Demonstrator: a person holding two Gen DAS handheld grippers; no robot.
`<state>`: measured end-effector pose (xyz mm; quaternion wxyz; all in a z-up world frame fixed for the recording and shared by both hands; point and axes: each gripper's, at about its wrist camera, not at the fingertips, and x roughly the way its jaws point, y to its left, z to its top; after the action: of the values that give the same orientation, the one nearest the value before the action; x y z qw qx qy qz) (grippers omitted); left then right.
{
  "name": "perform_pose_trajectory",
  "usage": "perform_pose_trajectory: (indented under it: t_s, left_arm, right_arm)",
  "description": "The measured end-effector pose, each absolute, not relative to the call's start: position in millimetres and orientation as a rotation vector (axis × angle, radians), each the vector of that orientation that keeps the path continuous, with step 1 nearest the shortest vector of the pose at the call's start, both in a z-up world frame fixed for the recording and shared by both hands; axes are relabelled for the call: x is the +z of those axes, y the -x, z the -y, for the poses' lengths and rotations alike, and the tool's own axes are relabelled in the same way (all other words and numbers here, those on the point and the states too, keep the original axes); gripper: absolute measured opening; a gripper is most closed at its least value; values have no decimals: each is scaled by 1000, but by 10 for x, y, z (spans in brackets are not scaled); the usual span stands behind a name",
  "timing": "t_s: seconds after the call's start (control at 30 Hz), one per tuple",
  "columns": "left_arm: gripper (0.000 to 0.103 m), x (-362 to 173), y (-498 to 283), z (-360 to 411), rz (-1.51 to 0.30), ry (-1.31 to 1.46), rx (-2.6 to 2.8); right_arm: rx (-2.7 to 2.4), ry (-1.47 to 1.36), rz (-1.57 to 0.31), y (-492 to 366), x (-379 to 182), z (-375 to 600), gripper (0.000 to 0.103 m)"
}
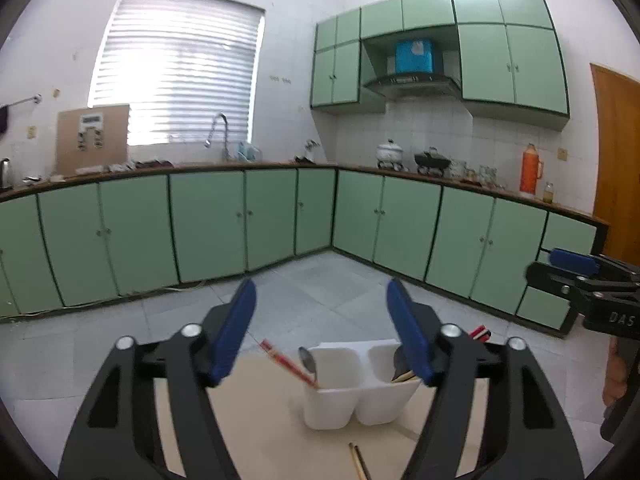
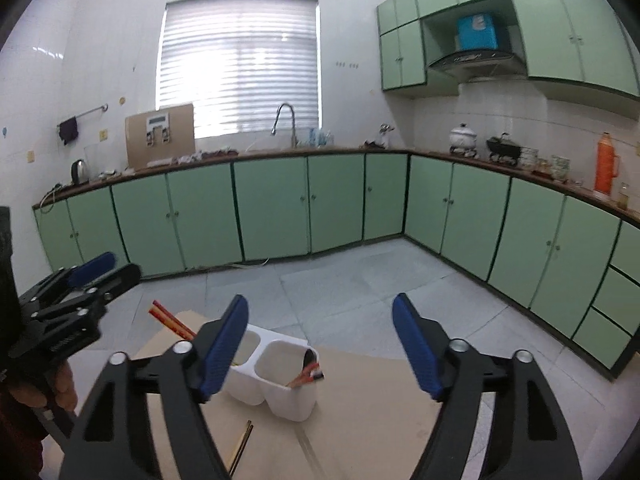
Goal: Organize utensils
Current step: 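Move both tools back toward the last black-and-wooden chopstick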
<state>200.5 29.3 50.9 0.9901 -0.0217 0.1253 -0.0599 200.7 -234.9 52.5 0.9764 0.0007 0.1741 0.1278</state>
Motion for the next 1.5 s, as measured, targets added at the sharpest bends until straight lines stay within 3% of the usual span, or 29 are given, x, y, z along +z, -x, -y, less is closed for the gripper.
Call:
perform_pose_trajectory:
  t_s: [0.1, 0.2, 0.77, 0.97, 1.17, 1.33, 1.5]
  left_arm:
    - [85, 431, -1760, -311, -241, 48, -104]
    - [88, 281, -1553, -337, -256, 38, -82]
    - [88, -1056, -1133, -524, -602, -33, -19]
    - [88, -1296, -1023, -534, -668, -30, -27]
    - [78, -1491, -942, -509, -737, -30, -31]
    - [61, -1603, -926, -526, -807, -20, -36]
    - [61, -1666, -863, -551, -823, -7, -25]
  right_arm:
    - [225, -7, -333, -1754, 394, 2366, 90]
    - [195, -11, -336, -1523, 196, 2379, 94]
    - [213, -61, -657, -977, -1253, 2136, 94]
    - [258, -37, -723, -842, -1469, 1948, 85]
    - [332, -23, -791, -725, -1609, 1752, 63]
    - [386, -15, -839, -633, -1688, 1628, 43]
    - [397, 4, -837, -547, -1701, 1508, 37]
